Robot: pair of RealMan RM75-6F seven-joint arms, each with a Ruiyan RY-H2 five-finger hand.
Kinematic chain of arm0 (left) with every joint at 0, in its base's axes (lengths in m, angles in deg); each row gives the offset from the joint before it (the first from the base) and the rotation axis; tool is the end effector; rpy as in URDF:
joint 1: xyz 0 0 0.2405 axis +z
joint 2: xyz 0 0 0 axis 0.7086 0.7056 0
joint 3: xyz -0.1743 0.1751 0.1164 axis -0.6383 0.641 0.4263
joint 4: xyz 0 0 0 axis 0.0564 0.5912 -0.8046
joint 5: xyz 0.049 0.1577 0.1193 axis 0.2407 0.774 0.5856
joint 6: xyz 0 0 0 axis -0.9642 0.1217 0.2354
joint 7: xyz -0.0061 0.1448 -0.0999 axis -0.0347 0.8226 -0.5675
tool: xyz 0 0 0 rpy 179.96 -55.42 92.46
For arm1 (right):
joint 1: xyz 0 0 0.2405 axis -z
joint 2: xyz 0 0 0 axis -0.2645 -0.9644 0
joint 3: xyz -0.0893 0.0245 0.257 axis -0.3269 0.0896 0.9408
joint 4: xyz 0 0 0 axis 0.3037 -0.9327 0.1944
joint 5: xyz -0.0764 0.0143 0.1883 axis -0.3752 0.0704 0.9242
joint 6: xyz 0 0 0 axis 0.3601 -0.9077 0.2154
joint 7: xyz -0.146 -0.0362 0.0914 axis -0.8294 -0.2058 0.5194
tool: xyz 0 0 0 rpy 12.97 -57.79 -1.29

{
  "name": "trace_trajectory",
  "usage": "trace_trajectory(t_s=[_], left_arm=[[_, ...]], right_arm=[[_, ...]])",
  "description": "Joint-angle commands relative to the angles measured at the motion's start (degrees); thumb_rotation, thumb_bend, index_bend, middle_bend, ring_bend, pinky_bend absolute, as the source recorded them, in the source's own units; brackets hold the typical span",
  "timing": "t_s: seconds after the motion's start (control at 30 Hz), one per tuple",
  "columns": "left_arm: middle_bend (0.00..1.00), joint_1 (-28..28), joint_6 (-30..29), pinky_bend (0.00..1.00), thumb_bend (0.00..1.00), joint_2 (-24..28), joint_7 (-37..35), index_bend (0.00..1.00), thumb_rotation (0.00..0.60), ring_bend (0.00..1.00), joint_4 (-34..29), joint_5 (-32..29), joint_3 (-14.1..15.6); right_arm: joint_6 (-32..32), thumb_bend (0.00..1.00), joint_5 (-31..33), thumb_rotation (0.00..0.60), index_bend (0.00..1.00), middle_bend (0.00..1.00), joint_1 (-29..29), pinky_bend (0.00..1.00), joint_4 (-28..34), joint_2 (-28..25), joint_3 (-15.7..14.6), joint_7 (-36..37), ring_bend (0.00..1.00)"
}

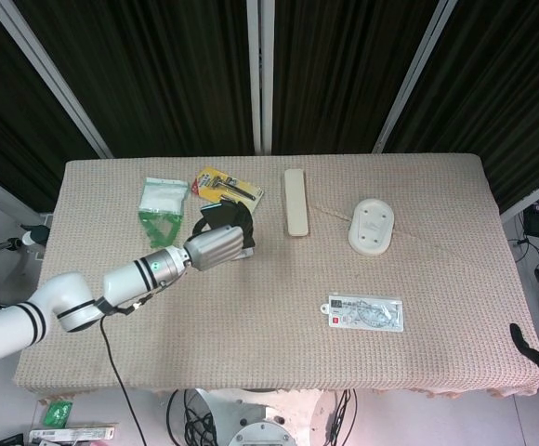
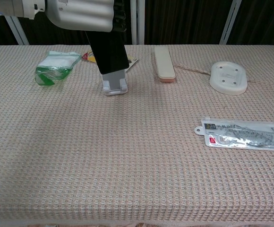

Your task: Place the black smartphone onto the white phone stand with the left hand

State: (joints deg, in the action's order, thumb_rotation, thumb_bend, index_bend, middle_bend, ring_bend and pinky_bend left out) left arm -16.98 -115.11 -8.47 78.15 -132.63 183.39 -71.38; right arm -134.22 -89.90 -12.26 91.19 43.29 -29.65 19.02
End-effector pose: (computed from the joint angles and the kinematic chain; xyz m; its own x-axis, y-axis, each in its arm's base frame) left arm -0.0364 0.4188 0.0313 0.5658 -0.8135 -0.1344 -0.5768 -0.2741 -0.7695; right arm -0.3287 -0.1743 0.2105 0.4489 0.1545 0.8801 -0.8928 0.1191 0.4344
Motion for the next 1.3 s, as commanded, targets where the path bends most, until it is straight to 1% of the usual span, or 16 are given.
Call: trace_trajectory(t_s=[0.03,0.17,0.47,0.8,1.3], left_arm=[[0.55,-1.31,2.62,0.51,0.51,-0.48,1.46,0.59,0.600,0.49,-0.47,-2.15,-1.10],[0.55,-2.44,4.80,0.51,0.51,-1.13,2.96,0.59,0.600,0.49,0.53,-3.01,-0.99],[0.55,-4.79,6.81,0.51,0.51,-4.29,3.55,0.59,0.600,0.49,3.99,-1.10,1.64],[0.55,-5.62,7.30,0.51,0.51,-6.17,2.60,0.59,0.600,0.49,6.80,-1.28,2.87],[0.55,-6.71,6.26,0.51,0.51,-7.83,-0.59,0.59,0.600,0.49,8.10,-0.94,4.21]], right_arm=[[-0.26,0.20,0.28,0.600,0.00,0.00,0.37,0.00,-0.52,0.07,-0.04,0.70,0.00],[-0.37,0.21,0.58,0.600,0.00,0.00,0.73,0.00,-1.44,0.33,-0.10,1.81,0.00],[-0.55,0.21,0.46,0.600,0.00,0.00,1.04,0.00,-2.25,0.60,-0.12,2.53,0.00],[-0.10,0.21,0.75,0.600,0.00,0.00,1.02,0.00,-2.53,0.67,0.01,2.72,0.00],[0.49,0.21,1.32,0.600,0.00,0.00,1.13,0.00,-2.92,0.70,0.08,2.94,0.00]])
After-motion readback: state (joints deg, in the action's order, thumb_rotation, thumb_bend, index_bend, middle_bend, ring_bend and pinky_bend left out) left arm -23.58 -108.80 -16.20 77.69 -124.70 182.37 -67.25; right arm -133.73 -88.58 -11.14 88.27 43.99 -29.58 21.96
